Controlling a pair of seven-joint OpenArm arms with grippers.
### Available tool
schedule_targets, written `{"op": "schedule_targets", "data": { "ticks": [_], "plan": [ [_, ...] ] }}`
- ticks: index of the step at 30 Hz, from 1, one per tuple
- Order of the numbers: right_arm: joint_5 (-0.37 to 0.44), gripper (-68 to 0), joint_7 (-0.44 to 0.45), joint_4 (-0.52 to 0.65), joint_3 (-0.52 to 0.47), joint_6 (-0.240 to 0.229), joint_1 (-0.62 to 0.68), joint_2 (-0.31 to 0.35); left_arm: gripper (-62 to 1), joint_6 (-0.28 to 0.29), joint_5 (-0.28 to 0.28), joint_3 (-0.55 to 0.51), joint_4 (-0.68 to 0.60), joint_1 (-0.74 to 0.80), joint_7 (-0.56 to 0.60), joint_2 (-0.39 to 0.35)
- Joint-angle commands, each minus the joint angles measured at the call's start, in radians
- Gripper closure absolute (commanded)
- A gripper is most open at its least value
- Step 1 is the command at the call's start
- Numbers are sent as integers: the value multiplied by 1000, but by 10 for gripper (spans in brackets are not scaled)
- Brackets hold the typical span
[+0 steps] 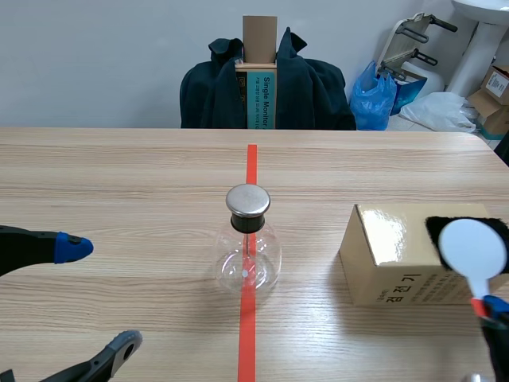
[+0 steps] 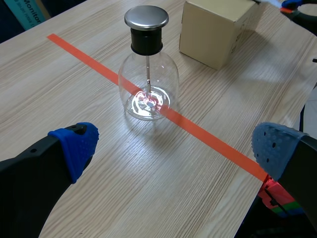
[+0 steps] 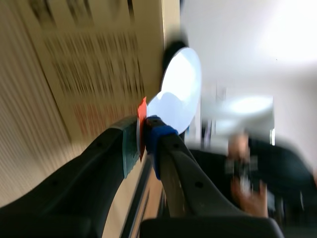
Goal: Do the electroscope experiment.
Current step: 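Rub the plate on the fur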
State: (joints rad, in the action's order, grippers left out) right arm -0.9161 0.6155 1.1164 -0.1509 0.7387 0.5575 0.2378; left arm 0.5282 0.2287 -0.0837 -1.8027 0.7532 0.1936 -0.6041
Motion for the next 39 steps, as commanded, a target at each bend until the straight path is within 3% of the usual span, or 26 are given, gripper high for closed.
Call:
{"op": "schedule_targets", "data": {
  "ticks": [1, 5, 10, 14, 15, 19, 23, 24, 28, 32, 33, 37, 39],
  "plan": [
    [3, -8, 23, 8, -13, 44, -3, 24, -623, 3, 13, 3, -16, 0, 16, 5],
    [-4, -8, 199, 8, -11, 37, -7, 27, -623, 3, 13, 3, -16, 0, 16, 5],
    [6, -8, -4, 8, -13, 44, -6, 20, -623, 2, 13, 3, -16, 0, 16, 5],
    [-20, -8, 132, 8, -8, 39, -7, 19, -623, 2, 14, 3, -16, 0, 16, 5],
    [-19, -8, 129, 8, -5, 40, -7, 17, -623, 2, 14, 3, -16, 0, 16, 5],
    [-11, -8, -44, 8, -7, 44, -6, 12, -623, 2, 13, 3, -16, 0, 16, 5],
    [-42, -8, 113, 8, -5, 44, -9, 14, -623, 2, 14, 3, -16, 0, 16, 5],
    [-42, -8, 116, 8, -5, 44, -9, 14, -623, 2, 14, 3, -16, 0, 16, 5],
    [-19, -8, -32, 8, -7, 44, -9, 15, -623, 2, 14, 3, -16, 0, 16, 5],
    [-42, -8, 114, 8, -6, 44, -10, 17, -623, 2, 14, 3, -16, 0, 16, 5],
    [-41, -8, 113, 8, -6, 44, -10, 17, -623, 2, 14, 3, -16, 0, 16, 5],
    [-21, -8, -29, 8, -6, 44, -9, 18, -623, 2, 13, 3, -16, 0, 16, 5],
    [-45, -8, 38, 8, -6, 44, -10, 18, -623, 2, 13, 3, -16, 0, 16, 5]
  ]
}}
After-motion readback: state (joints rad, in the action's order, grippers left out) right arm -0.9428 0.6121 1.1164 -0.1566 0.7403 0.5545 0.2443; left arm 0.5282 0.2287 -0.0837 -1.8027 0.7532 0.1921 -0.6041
